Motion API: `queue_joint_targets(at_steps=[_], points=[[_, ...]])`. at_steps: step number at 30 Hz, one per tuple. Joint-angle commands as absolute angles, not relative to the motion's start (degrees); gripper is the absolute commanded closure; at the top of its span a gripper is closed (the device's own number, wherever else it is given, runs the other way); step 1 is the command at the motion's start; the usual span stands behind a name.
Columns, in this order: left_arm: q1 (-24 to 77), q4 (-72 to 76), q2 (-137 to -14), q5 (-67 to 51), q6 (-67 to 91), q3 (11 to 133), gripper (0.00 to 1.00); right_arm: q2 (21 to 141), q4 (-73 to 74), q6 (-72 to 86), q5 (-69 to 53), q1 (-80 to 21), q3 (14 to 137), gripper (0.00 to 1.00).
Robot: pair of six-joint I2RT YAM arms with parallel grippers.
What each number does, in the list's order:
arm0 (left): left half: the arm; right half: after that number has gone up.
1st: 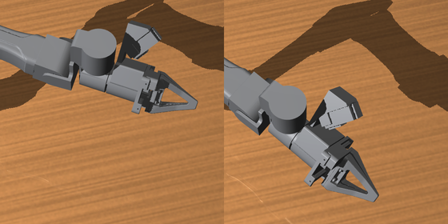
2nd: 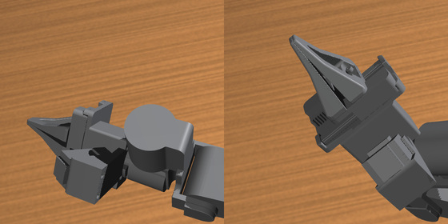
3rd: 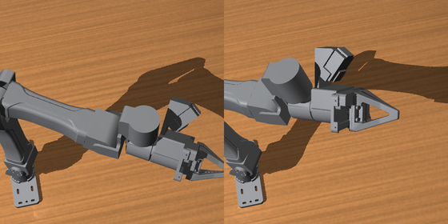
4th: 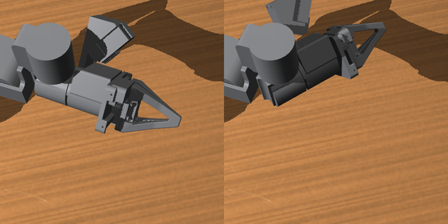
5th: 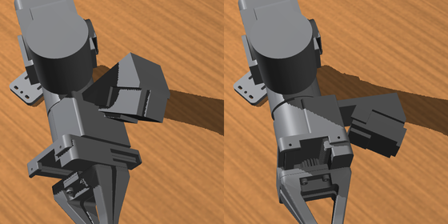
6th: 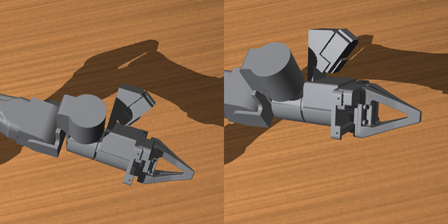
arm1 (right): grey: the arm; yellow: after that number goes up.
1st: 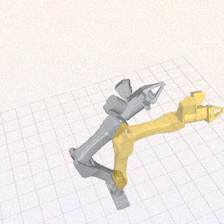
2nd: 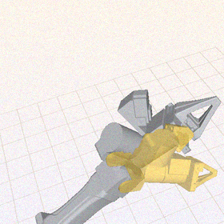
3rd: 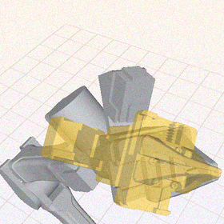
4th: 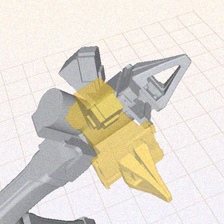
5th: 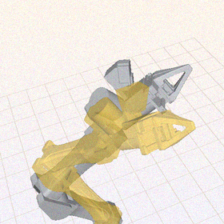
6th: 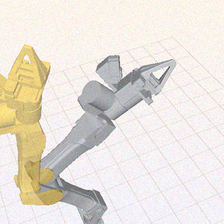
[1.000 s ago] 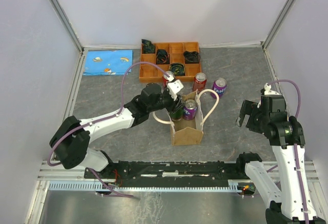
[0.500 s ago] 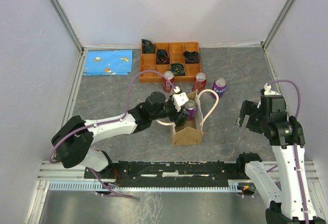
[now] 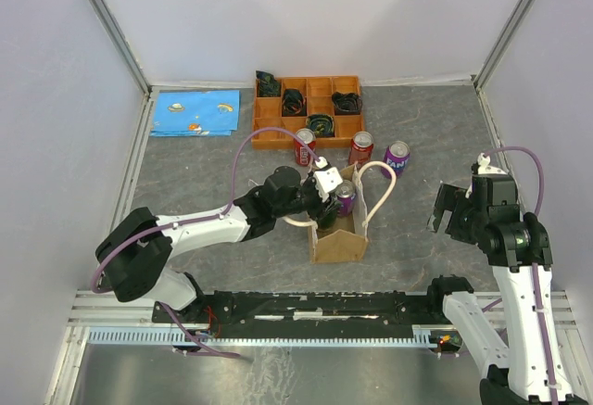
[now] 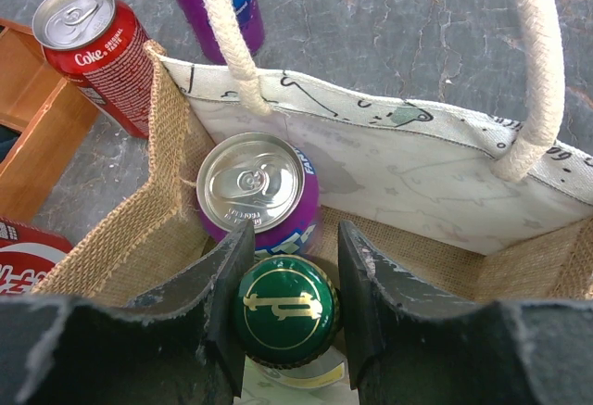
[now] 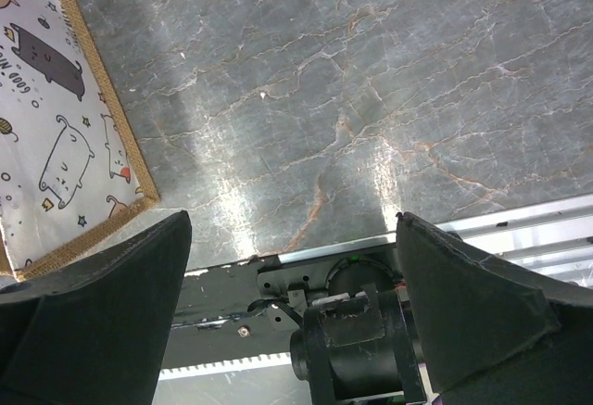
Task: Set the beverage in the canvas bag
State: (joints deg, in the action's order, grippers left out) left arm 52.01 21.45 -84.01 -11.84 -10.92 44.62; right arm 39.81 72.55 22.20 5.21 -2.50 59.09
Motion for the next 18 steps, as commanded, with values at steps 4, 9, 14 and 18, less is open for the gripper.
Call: queue_joint_targets(at_steps=[4,9,14,18], points=[[52.05,25.94,-82.72,-8.03,-15.27,47.75,0.89,39.35,72.24,21.61,5.85,-2.27,59.25,0.01],[51.99,28.71,-81.50,-5.04,-18.87,45.89,0.97,39.50,71.97,21.70,5.63,-2.28,59.16,0.01],[51.97,30.07,-81.38,-3.36,-22.19,46.26,0.97,39.29,71.88,21.84,5.62,-2.26,58.91,0.01],[51.99,30.86,-81.92,-3.00,-23.85,47.08,0.97,39.24,71.87,21.87,5.62,-2.26,58.82,0.01]])
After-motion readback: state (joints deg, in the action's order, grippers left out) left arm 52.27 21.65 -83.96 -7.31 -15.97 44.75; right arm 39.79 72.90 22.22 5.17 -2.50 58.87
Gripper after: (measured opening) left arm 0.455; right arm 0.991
